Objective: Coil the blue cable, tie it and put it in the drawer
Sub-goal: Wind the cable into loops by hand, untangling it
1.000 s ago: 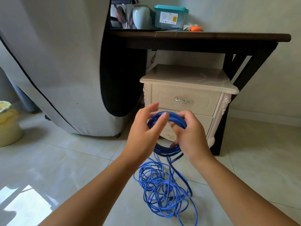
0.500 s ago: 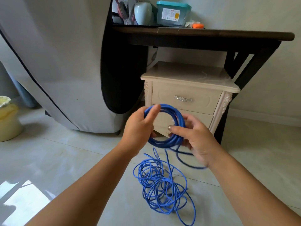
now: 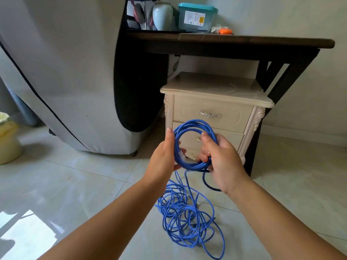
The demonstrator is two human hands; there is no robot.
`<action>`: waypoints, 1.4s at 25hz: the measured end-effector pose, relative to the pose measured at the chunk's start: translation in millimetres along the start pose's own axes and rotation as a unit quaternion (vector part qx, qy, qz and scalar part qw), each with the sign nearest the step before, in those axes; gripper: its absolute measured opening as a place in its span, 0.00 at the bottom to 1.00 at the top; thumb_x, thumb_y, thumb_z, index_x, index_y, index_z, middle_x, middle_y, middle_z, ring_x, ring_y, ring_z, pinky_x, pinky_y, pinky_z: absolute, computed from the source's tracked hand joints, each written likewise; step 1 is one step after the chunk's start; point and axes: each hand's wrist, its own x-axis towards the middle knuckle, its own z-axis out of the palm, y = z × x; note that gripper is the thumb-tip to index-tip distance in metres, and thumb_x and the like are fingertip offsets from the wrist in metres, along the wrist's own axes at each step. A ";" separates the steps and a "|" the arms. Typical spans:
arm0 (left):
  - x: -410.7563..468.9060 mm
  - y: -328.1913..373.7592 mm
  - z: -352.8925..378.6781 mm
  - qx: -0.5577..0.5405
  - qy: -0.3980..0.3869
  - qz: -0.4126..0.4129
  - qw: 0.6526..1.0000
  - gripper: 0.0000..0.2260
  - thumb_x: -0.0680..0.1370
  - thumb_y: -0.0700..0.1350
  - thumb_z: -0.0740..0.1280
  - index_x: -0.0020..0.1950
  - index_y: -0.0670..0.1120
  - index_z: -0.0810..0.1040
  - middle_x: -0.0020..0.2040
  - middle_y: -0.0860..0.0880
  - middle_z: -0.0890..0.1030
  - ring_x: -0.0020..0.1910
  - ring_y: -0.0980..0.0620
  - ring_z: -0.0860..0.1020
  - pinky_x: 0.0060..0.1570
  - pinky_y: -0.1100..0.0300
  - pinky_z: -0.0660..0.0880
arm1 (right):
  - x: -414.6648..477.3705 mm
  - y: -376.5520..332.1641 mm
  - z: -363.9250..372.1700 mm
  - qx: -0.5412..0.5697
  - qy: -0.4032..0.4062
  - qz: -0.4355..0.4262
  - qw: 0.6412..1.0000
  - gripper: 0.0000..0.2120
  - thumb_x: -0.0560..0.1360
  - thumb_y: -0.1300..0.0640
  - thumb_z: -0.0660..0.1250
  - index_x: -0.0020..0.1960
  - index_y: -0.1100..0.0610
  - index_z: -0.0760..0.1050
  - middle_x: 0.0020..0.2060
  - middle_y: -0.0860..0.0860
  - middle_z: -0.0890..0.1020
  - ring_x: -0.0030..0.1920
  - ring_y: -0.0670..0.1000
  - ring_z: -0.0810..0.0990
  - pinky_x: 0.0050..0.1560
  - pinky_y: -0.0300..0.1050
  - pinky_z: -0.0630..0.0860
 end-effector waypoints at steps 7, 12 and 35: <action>-1.9 -13.5 0.7 -0.067 -0.146 -0.294 0.942 0.24 0.79 0.62 0.62 0.53 0.39 0.78 0.45 0.44 0.82 0.44 0.48 0.81 0.46 0.53 0.80 | -0.4 -10.7 0.1 0.114 0.005 0.044 0.993 0.09 0.82 0.57 0.62 0.43 0.58 0.71 0.23 0.46 0.63 0.23 0.46 0.62 0.34 0.44 0.70; -0.2 -15.0 12.9 -0.128 -0.095 -0.239 0.958 0.04 0.79 0.37 0.65 0.49 0.38 0.79 0.40 0.46 0.82 0.38 0.53 0.81 0.41 0.60 0.79 | 7.3 -7.1 -5.4 0.111 0.085 0.027 0.990 0.11 0.82 0.57 0.61 0.42 0.57 0.68 0.21 0.46 0.63 0.22 0.46 0.62 0.30 0.42 0.71; 20.2 4.8 -33.4 0.293 -0.289 0.020 0.911 0.13 0.80 0.49 0.69 0.52 0.39 0.78 0.30 0.50 0.73 0.29 0.51 0.72 0.48 0.41 0.80 | -3.9 6.9 -13.5 -0.074 -0.140 0.237 0.959 0.23 0.78 0.39 0.61 0.52 0.60 0.75 0.28 0.52 0.75 0.24 0.47 0.69 0.31 0.41 0.73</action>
